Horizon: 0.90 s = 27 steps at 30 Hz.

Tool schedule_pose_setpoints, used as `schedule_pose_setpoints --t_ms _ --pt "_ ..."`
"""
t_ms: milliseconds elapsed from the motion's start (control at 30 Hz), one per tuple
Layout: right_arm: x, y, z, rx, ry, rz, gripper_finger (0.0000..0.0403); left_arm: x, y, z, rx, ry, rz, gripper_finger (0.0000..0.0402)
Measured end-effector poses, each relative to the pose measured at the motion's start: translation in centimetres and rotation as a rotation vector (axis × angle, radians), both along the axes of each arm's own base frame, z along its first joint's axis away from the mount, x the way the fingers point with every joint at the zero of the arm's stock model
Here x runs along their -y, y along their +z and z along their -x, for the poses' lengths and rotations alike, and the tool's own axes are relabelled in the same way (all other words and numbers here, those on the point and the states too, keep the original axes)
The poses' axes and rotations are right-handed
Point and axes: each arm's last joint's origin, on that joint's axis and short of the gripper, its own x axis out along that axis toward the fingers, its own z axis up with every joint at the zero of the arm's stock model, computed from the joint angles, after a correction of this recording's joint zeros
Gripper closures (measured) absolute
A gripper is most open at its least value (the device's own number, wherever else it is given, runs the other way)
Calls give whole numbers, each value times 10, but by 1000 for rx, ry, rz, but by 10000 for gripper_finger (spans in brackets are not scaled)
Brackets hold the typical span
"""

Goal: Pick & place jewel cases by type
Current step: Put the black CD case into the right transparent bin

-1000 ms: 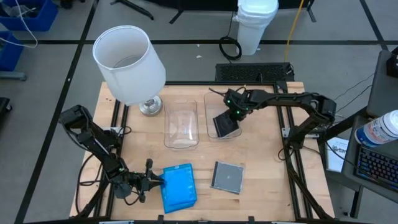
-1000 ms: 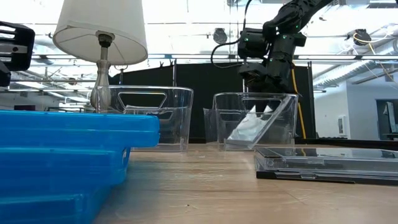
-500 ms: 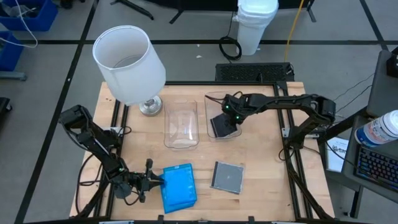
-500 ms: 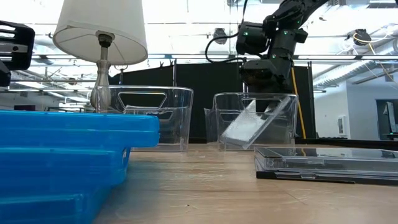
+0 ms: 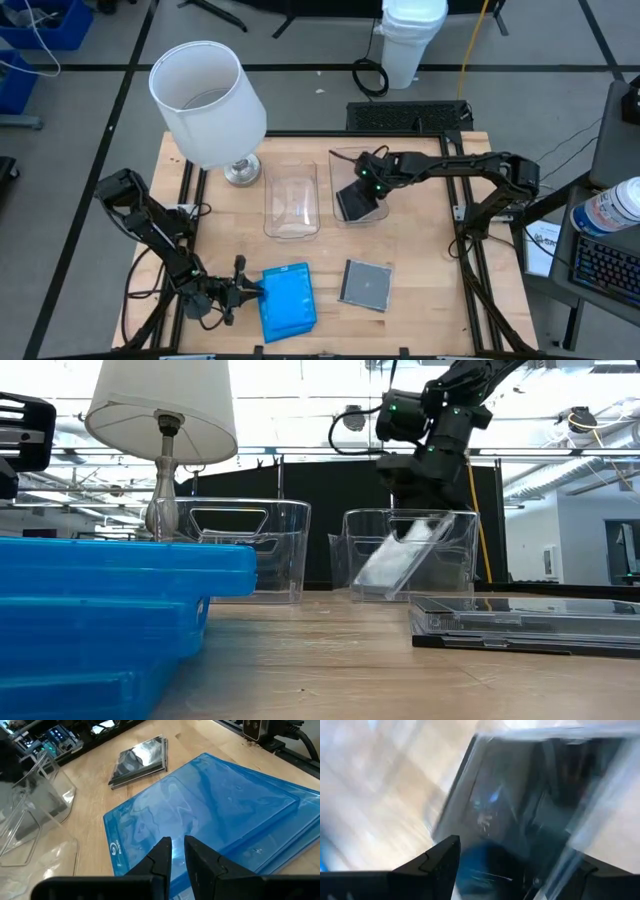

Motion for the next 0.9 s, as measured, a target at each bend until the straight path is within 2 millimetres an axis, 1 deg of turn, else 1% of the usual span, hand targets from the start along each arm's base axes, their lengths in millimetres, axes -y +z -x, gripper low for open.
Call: schedule_pose_setpoints --t_ms 100,267,367,633,767,900 --pt "2 2 -4 47 -99 -34 170 0 0 0 0 0 0 341" --pt "3 2 -3 48 -171 -64 174 0 0 0 0 -1 0 341" --pt "5 5 -1 50 -163 -57 178 0 0 0 0 -2 0 341" --pt "8 20 8 84 -134 -15 177 1 0 0 -17 -33 8 341" --pt "9 25 18 57 -131 -9 177 1 0 0 -16 -34 8 341" --pt "9 34 28 38 -129 32 177 1 0 0 -15 -35 6 341"
